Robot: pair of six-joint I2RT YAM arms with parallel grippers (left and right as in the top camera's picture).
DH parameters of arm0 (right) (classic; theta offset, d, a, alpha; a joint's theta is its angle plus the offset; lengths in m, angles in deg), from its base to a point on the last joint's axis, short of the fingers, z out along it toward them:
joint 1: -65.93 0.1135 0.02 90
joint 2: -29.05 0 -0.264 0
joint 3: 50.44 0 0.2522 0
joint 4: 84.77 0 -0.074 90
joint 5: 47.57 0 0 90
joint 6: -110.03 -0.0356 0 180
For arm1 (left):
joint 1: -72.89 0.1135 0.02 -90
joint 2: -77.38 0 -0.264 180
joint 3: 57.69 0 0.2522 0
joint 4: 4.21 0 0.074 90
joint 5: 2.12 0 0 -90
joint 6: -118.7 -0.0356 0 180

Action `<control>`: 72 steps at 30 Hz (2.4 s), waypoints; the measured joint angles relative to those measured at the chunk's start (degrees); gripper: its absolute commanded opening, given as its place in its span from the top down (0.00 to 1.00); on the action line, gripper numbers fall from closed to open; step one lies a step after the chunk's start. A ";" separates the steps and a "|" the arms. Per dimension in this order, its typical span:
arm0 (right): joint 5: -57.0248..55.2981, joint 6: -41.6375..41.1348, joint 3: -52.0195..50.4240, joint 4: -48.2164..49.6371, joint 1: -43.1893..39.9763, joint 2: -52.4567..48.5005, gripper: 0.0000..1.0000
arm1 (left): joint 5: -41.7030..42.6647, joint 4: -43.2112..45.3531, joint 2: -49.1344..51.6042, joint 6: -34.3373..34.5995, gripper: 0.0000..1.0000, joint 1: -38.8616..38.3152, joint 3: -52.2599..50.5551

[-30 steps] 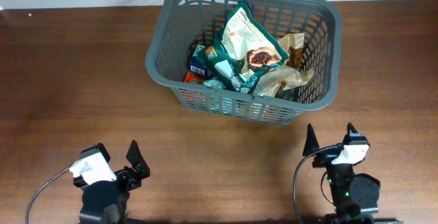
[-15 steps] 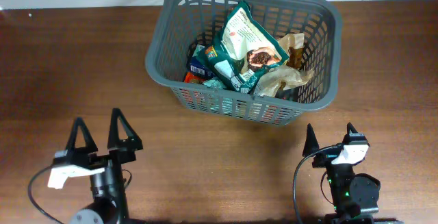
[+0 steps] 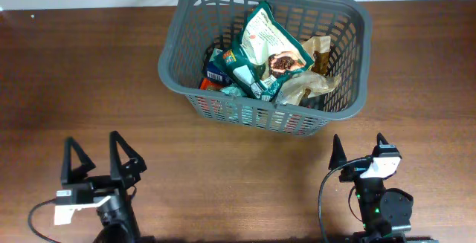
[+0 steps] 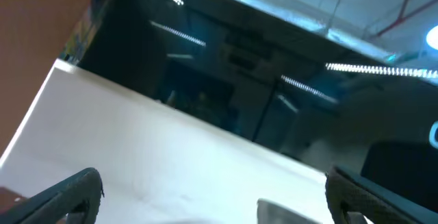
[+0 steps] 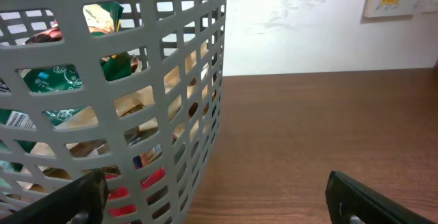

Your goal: Pack container

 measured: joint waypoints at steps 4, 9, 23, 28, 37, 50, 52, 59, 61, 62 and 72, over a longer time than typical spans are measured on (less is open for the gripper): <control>0.00 0.00 0.00 0.00 0.00 0.00 0.01 | 1.18 -3.26 -1.55 -0.61 0.01 0.17 -2.54; 0.00 0.02 0.00 -0.02 0.00 0.00 0.01 | 2.10 -13.22 -1.70 -0.81 0.01 0.24 -2.99; 0.00 0.02 0.00 0.00 0.00 0.00 0.01 | 2.82 -34.88 -1.75 -6.73 0.01 0.28 -3.30; 0.00 -0.02 0.00 0.00 0.00 0.00 0.01 | 2.86 -34.91 -1.75 -7.98 0.01 0.28 -3.30; 0.00 -0.02 0.00 0.00 0.00 0.00 0.01 | 2.99 -34.91 -1.75 -8.39 0.01 0.28 -3.30; 0.00 0.02 0.00 -0.02 0.00 0.00 0.01 | 2.99 -34.91 -1.75 -8.39 0.01 0.28 -3.30; 0.00 0.00 0.00 0.00 0.00 0.00 0.01 | 2.99 -34.91 -1.75 -8.39 0.01 0.28 -3.30; 0.00 0.02 0.00 0.00 0.00 0.00 0.01 | 2.99 -34.91 -1.75 -8.39 0.01 0.28 -3.30; 0.00 0.02 0.00 0.00 0.00 0.00 0.01 | 2.99 -34.91 -1.75 -8.39 0.01 0.28 -3.30; 0.00 0.04 0.00 0.00 0.00 0.00 0.01 | 2.99 -34.91 -1.75 -8.39 0.01 0.28 -3.30; 0.00 0.00 0.00 0.00 0.00 0.00 0.01 | 2.99 -34.91 -1.75 -8.39 0.01 0.28 -3.30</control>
